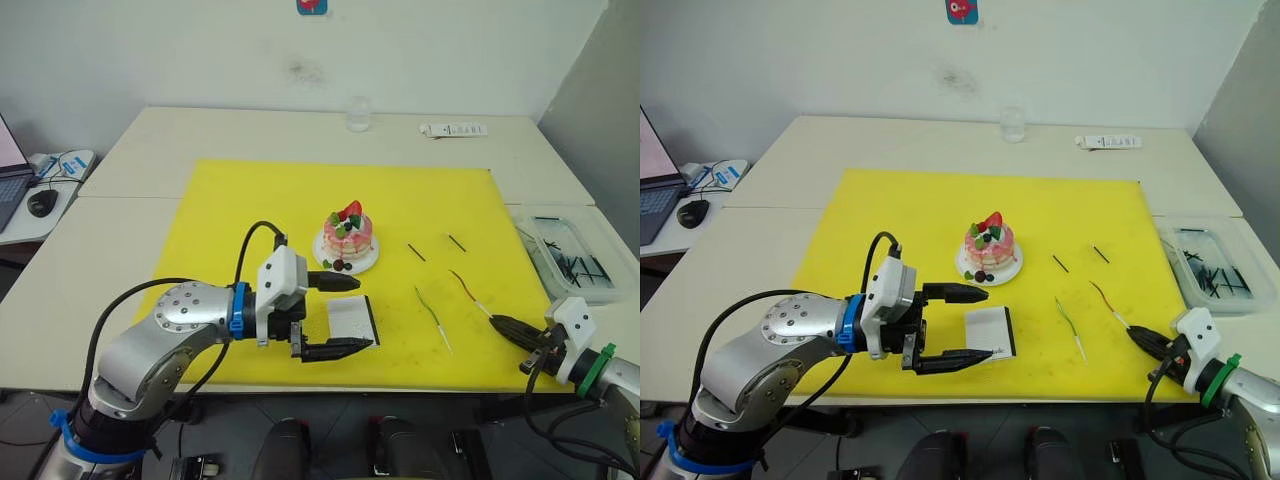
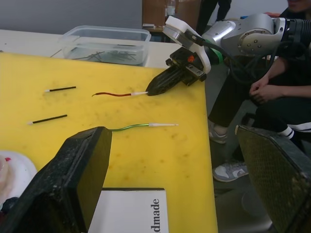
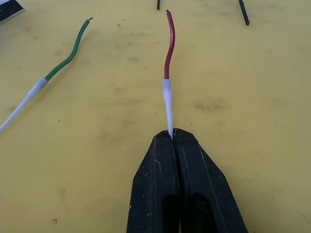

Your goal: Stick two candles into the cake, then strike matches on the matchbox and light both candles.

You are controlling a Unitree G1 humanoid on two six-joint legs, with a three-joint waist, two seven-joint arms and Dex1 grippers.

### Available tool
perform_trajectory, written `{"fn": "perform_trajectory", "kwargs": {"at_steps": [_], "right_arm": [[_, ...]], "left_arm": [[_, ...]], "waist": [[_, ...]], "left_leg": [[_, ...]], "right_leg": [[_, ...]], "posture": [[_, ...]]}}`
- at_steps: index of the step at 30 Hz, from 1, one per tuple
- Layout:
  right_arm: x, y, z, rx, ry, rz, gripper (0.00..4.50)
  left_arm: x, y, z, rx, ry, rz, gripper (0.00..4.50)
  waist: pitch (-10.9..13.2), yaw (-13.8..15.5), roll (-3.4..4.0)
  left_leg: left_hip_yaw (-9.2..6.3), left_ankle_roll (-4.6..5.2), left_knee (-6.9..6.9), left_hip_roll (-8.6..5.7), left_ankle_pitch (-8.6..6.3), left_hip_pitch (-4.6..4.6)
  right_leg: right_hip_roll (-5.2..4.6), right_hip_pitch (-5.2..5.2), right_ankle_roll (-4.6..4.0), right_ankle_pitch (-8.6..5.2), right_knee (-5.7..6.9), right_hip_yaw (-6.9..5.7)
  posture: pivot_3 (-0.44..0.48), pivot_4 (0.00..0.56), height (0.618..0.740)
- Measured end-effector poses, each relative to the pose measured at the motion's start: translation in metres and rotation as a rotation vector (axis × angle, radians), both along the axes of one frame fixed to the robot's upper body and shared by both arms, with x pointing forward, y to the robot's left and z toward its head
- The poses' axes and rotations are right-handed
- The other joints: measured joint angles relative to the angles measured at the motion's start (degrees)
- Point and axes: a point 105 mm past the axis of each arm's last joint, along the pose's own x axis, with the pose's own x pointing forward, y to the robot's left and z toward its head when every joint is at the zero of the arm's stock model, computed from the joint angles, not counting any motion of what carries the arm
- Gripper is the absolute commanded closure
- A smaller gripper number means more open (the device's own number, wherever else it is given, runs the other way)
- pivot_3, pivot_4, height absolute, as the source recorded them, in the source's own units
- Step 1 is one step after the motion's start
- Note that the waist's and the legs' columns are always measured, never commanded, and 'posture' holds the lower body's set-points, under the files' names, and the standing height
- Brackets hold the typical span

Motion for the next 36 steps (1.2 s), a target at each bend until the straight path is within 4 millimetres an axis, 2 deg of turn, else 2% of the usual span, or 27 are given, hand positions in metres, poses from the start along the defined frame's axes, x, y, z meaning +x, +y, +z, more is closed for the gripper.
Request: {"fn": "perform_trajectory", "kwargs": {"at_steps": [3,7,9,12,14,18,21,36], "right_arm": [[0.002,0.014,0.012,0.078,-0.039,-0.005,4.46],[0.016,0.045,0.057,0.135,-0.172,0.063,4.46],[0.023,0.067,0.079,0.169,-0.236,0.119,4.46],[0.028,0.098,0.101,0.188,-0.291,0.203,4.46],[0.030,0.111,0.110,0.190,-0.320,0.236,4.50],[0.034,0.125,0.117,0.221,-0.341,0.247,4.50],[0.034,0.135,0.121,0.226,-0.356,0.278,4.50],[0.032,0.149,0.127,0.240,-0.376,0.330,4.50]], "left_arm": [[0.002,-0.004,0.001,-0.065,0.060,0.027,0.00],[0.011,-0.005,0.007,-0.206,0.217,0.094,0.00],[0.018,-0.005,0.010,-0.272,0.304,0.122,0.00],[0.032,-0.008,0.018,-0.380,0.403,0.182,0.00],[0.040,-0.012,0.020,-0.436,0.451,0.228,0.38],[0.052,-0.020,0.032,-0.551,0.515,0.285,1.53],[0.057,-0.026,0.036,-0.591,0.538,0.320,1.53],[0.064,-0.039,0.039,-0.693,0.587,0.359,1.53]], "waist": [[0.0,0.0,0.00],[0.0,-0.2,0.00],[0.0,-0.2,-0.03],[0.0,-0.2,-0.03],[0.0,0.0,-0.04],[0.0,0.1,-0.06],[0.0,0.0,-0.06],[0.0,-0.1,-0.06]], "left_leg": [[-0.01,0.00,0.00,0.02,0.00,-0.01],[-0.04,0.00,0.03,0.03,0.00,0.04],[-0.13,0.01,0.03,0.01,0.01,0.04],[-0.17,0.01,0.04,0.00,0.02,0.01],[-0.17,0.01,0.04,-0.03,0.02,-0.01],[-0.09,0.01,0.03,-0.06,0.02,-0.14],[-0.07,0.01,0.02,-0.07,0.02,-0.13],[-0.11,0.02,0.03,-0.07,0.02,-0.09]], "right_leg": [[0.00,-0.02,0.03,0.02,0.04,0.00],[0.01,-0.01,0.05,0.03,0.10,0.01],[0.05,-0.01,0.05,0.03,0.15,-0.03],[0.08,-0.01,0.29,0.18,0.19,-0.03],[0.08,0.01,0.31,0.18,0.13,-0.02],[0.06,0.00,0.34,0.19,-0.06,0.05],[0.06,0.00,0.35,0.19,-0.07,0.06],[0.15,0.00,0.28,0.23,-0.01,0.04]], "posture": [[0.000,0.150,0.740],[0.000,0.150,0.740],[0.000,0.150,0.740],[0.000,0.150,0.740],[0.000,0.150,0.740],[0.000,0.150,0.740],[0.000,0.150,0.740],[0.000,0.150,0.740]]}}
